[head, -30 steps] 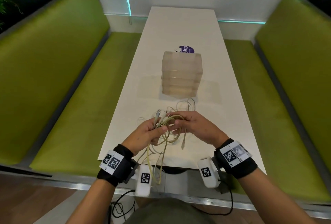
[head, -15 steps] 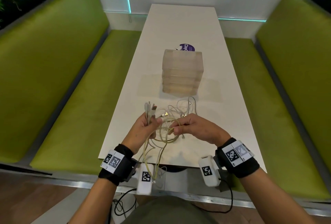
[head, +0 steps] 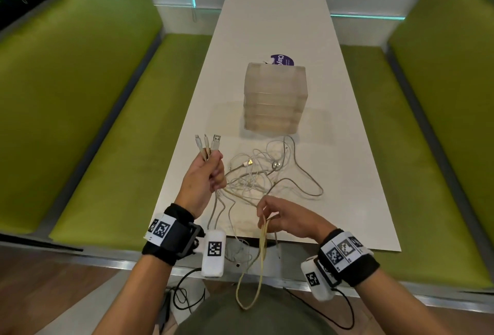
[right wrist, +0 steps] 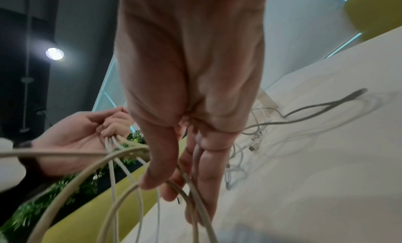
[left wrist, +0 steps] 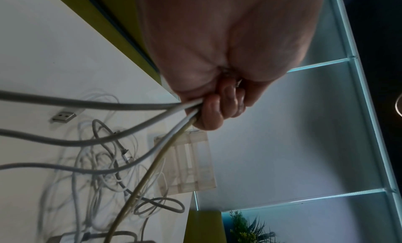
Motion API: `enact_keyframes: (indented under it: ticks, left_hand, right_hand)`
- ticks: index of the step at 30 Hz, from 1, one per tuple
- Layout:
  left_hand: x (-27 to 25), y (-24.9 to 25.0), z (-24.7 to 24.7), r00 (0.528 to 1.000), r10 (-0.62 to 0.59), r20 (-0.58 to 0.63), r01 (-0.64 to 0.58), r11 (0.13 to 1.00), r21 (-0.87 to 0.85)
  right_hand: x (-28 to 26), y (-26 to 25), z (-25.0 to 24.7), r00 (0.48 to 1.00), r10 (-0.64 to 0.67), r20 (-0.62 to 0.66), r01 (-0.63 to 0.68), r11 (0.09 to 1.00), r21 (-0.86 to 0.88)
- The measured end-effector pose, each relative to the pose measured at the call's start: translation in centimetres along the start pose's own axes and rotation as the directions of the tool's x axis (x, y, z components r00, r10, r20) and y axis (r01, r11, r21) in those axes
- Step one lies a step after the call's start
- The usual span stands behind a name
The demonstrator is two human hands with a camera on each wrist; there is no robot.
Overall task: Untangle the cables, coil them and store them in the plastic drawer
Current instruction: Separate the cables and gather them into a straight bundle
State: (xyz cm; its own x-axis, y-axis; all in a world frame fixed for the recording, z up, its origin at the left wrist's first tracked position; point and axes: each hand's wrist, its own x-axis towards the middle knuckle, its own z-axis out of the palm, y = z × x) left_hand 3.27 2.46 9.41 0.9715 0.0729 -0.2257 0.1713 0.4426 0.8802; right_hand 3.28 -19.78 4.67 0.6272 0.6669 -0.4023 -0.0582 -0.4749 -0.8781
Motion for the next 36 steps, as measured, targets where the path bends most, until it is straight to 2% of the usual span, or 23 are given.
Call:
enact_keyframes:
  ticks: [2, 7, 12, 14, 17, 22, 24, 26, 29, 32, 34, 36]
  left_hand:
    - [0.0, 0.0, 0.1, 1.000, 0.012, 0.005, -0.012, 1.000, 0.010]
    - [0.1, 0.5, 0.1, 0.999, 0.042, -0.011, -0.041, 0.999, 0.032]
    - [0.2, 1.2, 0.3, 0.997, 0.072, -0.024, -0.071, 0.997, 0.028]
    - [0.1, 1.4, 0.4, 0.996, 0.078, -0.029, -0.078, 0.997, 0.023]
    - [0.1, 1.5, 0.4, 0.996, 0.079, -0.037, -0.079, 0.997, 0.014]
    - [-0.2, 1.5, 0.4, 0.996, 0.081, -0.025, -0.081, 0.997, 0.013]
    - [-0.3, 1.4, 0.5, 0.997, 0.081, -0.012, -0.081, 0.996, 0.026]
    - [-0.2, 1.3, 0.7, 0.997, 0.080, 0.000, -0.080, 0.996, 0.035]
    - [-0.2, 1.0, 0.8, 0.997, 0.075, 0.001, -0.075, 0.996, 0.052]
    - [-0.2, 0.6, 0.9, 0.996, 0.078, 0.033, -0.082, 0.989, 0.125]
    - [-0.4, 0.3, 1.0, 0.997, 0.063, 0.047, -0.069, 0.987, 0.147]
    - [-0.6, 0.0, 1.1, 0.998, 0.043, 0.037, -0.048, 0.988, 0.147]
  right_hand:
    - [0.1, 0.4, 0.5, 1.000, 0.029, -0.011, -0.028, 0.999, 0.025]
    - [0.0, 1.2, 1.5, 0.995, 0.102, 0.003, -0.101, 0.990, -0.094]
    - [-0.1, 1.6, 1.3, 0.994, 0.110, 0.029, -0.093, 0.934, -0.346]
    - [-0.2, 1.7, 1.0, 0.985, 0.152, 0.083, -0.102, 0.896, -0.432]
    - [-0.4, 1.8, 0.1, 0.968, 0.223, 0.113, -0.148, 0.876, -0.459]
    - [-0.7, 0.9, -0.1, 0.990, 0.130, -0.056, -0.138, 0.972, -0.188]
    - [-0.7, 0.4, 0.0, 0.992, 0.104, -0.078, -0.110, 0.991, -0.078]
    - [-0.6, 0.3, 0.0, 0.994, 0.075, -0.081, -0.080, 0.995, -0.055]
    - [0.5, 0.8, -0.4, 0.981, 0.039, -0.189, -0.078, 0.976, -0.203]
    - [2.4, 2.0, -1.2, 0.955, -0.022, -0.295, -0.139, 0.848, -0.512]
    - [3.4, 2.7, -1.5, 0.931, -0.024, -0.364, -0.197, 0.805, -0.559]
    - [3.8, 3.1, -1.7, 0.878, -0.038, -0.477, -0.255, 0.806, -0.534]
